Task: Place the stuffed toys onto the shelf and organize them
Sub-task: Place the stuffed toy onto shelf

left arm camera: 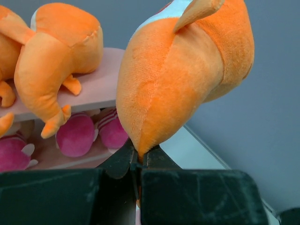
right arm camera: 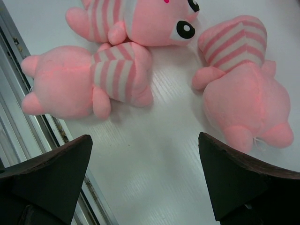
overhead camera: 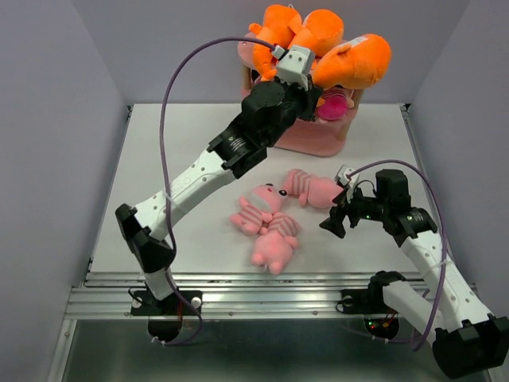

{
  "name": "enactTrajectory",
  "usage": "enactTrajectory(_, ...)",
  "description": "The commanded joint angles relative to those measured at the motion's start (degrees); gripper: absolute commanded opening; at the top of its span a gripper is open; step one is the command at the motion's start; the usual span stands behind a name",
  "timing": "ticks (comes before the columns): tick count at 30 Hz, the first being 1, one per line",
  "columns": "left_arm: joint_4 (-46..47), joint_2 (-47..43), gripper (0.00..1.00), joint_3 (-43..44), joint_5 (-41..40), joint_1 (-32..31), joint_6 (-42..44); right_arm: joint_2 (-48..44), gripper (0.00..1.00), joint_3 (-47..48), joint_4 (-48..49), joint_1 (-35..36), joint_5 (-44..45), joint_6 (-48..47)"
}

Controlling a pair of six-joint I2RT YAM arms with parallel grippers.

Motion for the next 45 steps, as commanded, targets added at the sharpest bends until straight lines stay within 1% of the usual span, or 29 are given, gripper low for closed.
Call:
enactTrajectory(1, 4.3, 6.7, 0.0, 11.8, -2.9, 0.5, -0.2, -0.9, 1.0, 0.9, 0.5, 0.1, -2.4, -1.8)
enactTrajectory(3, 4.9, 11.3, 0.0, 17.1, -3.1, 0.6, -0.5, -1.2, 1.0, 0.9, 0.3, 0.1, -2.5, -2.1)
enactTrajectory(5, 6.9, 13.9, 0.0, 20.4, -3.3, 0.8, -1.5, -1.5, 1.0, 0.9, 0.3, 0.1, -2.8, -2.1)
enactTrajectory(6, 8.9, 16.0, 0.0, 21.1, -3.5, 0.9, -2.9, -1.7, 1.0, 1.0, 0.0, 0.1, -2.9, -2.1)
enactTrajectory(13, 15.6, 23.2, 0.0, 26.4, -6.4, 1.3, -8.1, -3.2, 1.0, 1.0, -0.5, 0.1, -3.5, -2.6)
enactTrajectory(17, 17.3, 26.7, 0.0, 29.5, -7.0, 1.6, -10.9, -3.8, 1.0, 0.9, -0.6, 0.1, -3.5, -2.6)
enactTrajectory(22, 20.7, 30.3, 0.0, 30.9, -10.7, 1.7, -13.2, -4.6, 1.0, 0.9, -0.7, 0.1, -3.4, -2.6)
enactTrajectory(27, 21.8, 34.3, 0.0, 34.7, -12.8, 1.8, -14.5, -5.0, 1.0, 0.7, -0.7, 0.1, -3.2, -2.8)
enactTrajectory(30, 21.8, 35.4, 0.0, 35.9, -12.9, 2.1, -15.0, -5.0, 1.0, 0.7, -0.8, 0.1, -3.1, -2.8)
enactTrajectory(45, 18.3, 36.7, 0.0, 35.9, -9.6, 3.6, -16.4, -4.7, 1.0, 0.7, -0.8, 0.1, -3.0, -3.0)
